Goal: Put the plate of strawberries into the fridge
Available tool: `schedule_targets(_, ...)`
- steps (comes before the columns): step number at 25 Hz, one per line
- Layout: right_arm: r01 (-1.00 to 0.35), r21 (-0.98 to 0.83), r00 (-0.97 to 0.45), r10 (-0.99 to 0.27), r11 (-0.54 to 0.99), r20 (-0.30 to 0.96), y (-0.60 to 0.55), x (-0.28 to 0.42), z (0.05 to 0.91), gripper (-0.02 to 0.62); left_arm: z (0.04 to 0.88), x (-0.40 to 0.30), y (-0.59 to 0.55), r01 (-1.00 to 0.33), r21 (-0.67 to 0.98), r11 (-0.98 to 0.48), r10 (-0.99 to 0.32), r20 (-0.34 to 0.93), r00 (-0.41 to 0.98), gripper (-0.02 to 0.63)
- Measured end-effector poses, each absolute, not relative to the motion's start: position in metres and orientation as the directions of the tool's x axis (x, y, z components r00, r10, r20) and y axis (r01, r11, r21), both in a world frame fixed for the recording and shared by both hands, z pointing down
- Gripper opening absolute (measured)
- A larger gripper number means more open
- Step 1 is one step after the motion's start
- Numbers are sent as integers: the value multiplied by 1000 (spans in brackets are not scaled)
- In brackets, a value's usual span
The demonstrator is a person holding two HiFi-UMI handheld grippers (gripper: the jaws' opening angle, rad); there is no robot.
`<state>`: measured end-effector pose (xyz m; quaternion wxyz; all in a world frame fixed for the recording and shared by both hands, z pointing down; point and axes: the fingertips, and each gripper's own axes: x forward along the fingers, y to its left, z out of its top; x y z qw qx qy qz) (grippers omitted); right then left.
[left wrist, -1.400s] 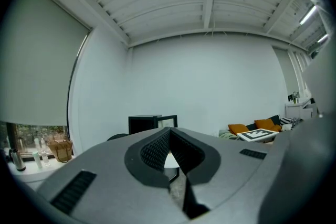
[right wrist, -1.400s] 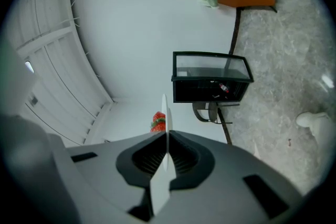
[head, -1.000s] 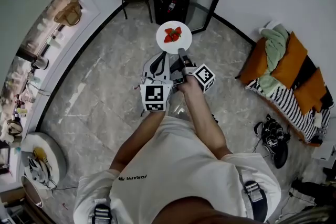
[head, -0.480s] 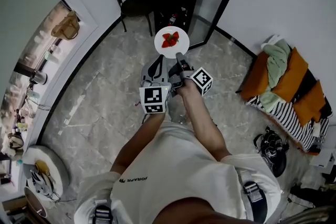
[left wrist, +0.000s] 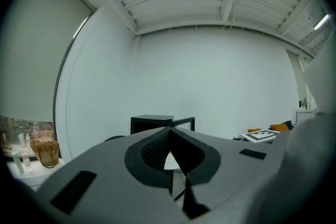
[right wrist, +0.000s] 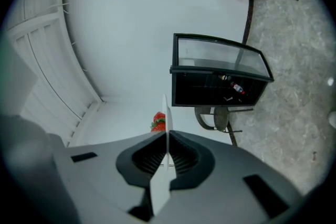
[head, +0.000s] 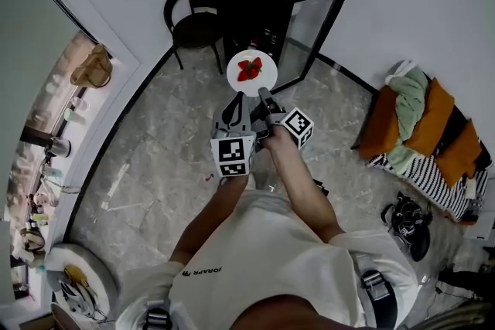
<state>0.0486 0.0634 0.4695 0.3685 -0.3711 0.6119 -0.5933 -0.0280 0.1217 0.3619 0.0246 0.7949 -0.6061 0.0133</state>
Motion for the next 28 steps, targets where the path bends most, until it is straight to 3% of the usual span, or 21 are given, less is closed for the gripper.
schedule_targets(28, -33, -999, -423, -905, -29, 40, -43, 33, 484, 21, 372, -47, 15, -957, 2, -291, -954, 80, 290, 3)
